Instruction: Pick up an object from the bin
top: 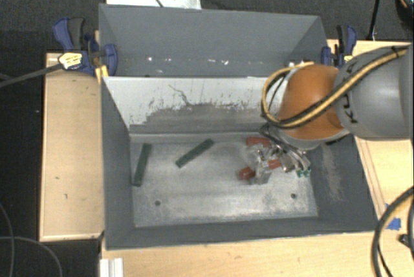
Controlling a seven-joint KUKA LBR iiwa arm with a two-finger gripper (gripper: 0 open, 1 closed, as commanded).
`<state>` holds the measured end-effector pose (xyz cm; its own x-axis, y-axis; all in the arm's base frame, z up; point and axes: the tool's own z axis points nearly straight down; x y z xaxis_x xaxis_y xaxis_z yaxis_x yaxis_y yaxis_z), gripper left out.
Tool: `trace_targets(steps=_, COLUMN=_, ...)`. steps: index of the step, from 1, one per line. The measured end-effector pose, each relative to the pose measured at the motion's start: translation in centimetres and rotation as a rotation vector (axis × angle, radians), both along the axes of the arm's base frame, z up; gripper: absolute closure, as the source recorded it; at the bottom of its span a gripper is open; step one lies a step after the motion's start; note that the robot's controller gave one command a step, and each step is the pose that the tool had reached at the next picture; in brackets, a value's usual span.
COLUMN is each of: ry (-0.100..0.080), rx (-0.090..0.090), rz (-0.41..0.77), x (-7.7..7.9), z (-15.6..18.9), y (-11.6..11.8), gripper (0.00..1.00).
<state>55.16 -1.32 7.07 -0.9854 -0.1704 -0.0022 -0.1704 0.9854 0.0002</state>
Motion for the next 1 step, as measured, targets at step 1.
trace_targets(steps=1, ry=-0.009, rx=-0.001, rz=0.116, x=1.10, z=15.89, y=0.70, gripper=1.00)
